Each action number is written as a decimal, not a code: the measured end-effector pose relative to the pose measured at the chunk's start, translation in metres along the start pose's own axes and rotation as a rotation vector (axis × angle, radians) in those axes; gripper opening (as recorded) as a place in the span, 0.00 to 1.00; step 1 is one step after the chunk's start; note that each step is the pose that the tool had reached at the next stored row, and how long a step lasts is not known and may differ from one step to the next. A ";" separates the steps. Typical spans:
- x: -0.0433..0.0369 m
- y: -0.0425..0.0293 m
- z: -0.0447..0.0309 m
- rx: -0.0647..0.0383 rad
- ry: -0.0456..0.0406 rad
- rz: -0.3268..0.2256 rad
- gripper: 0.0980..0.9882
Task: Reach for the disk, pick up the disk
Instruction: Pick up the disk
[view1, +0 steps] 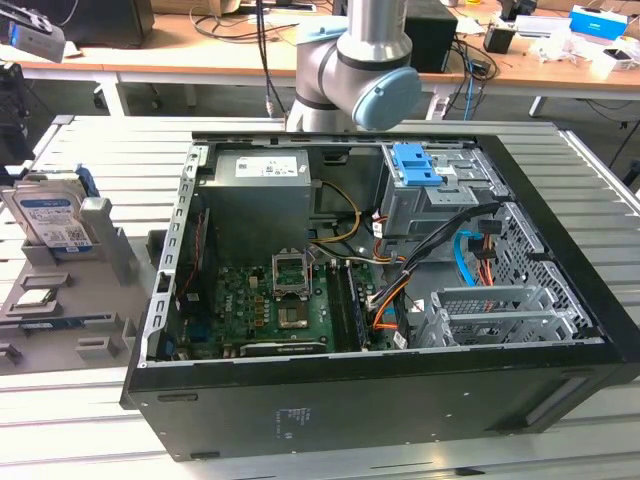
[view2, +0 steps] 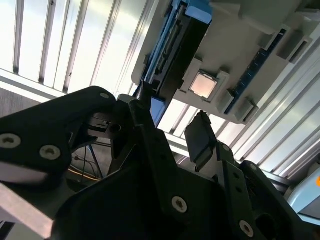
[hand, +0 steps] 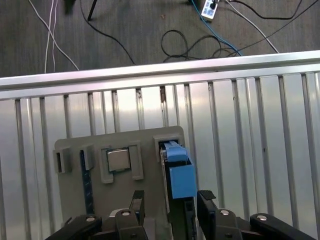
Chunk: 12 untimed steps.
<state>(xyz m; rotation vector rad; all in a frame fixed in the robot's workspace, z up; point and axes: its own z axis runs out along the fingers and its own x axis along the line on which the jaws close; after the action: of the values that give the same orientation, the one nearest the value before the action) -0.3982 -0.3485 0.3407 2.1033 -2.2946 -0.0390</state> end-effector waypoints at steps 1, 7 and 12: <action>-0.0020 0.0002 0.0009 0.000 0.0001 -0.002 0.50; -0.0075 0.0000 0.0173 0.000 0.0009 -0.020 0.50; -0.0072 0.0052 0.0345 0.000 0.0015 -0.047 0.50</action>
<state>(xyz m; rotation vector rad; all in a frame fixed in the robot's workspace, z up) -0.4040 -0.3409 0.3064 2.1567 -2.2439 -0.0383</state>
